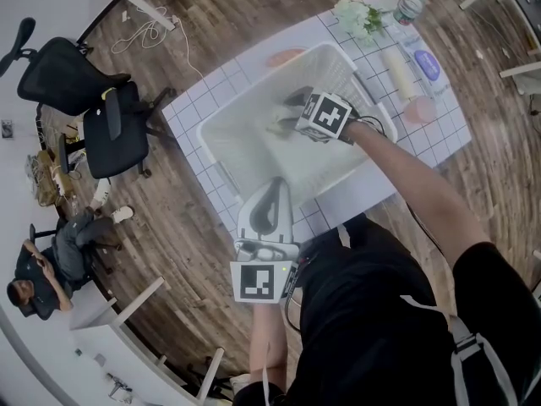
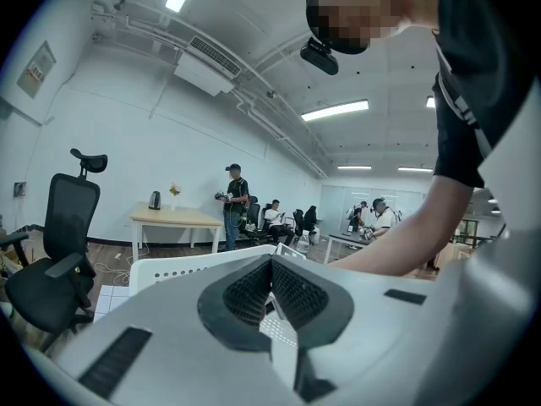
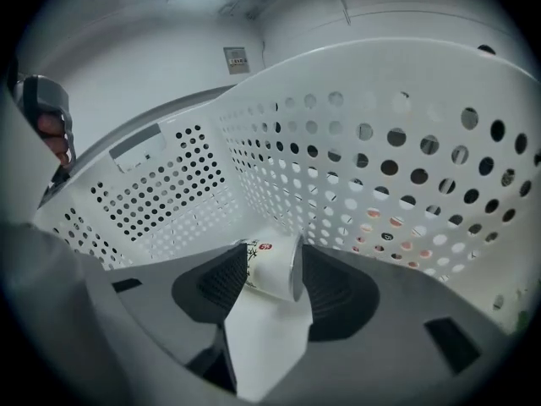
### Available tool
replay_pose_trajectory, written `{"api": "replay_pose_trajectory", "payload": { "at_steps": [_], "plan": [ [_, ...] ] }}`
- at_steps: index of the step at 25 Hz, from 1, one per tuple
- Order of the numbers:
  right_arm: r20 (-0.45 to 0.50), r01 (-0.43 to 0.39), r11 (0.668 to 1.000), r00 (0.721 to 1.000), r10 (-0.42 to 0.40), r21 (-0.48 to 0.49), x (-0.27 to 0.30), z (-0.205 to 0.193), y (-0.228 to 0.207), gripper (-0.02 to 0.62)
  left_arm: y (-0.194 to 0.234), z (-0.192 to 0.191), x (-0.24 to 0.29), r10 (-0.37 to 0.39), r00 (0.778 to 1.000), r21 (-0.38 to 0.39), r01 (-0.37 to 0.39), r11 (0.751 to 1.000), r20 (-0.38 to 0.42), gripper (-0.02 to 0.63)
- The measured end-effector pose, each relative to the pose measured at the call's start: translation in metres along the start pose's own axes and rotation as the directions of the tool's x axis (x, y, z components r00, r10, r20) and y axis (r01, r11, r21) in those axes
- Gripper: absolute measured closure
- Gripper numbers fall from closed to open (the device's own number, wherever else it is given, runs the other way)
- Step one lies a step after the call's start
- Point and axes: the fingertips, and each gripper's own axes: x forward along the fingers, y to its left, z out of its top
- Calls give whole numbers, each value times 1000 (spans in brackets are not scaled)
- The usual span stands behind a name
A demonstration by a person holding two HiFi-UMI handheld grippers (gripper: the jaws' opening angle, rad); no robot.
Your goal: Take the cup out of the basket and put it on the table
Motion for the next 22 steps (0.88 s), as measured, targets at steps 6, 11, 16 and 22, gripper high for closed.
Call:
{"api": "replay_pose_trajectory", "payload": {
  "at_steps": [6, 11, 16, 22],
  "plan": [
    [-37, -9, 1000, 999, 9, 5, 8, -10, 0, 393, 1, -2, 0, 1, 1000, -5, -1, 1000, -3, 597],
    [-84, 0, 1000, 996, -1, -17, 12, -19, 1, 393, 0, -4, 1, 1, 1000, -7, -1, 1000, -1, 597],
    [-84, -6, 999, 996, 3, -33, 10, -18, 3, 417, 0, -4, 0, 4, 1000, -9, -4, 1000, -4, 597],
    [-84, -33, 997, 996, 28, -64, 10, -17, 11, 482, 1, -4, -1, 8, 1000, -6, -8, 1000, -3, 597]
  ]
}}
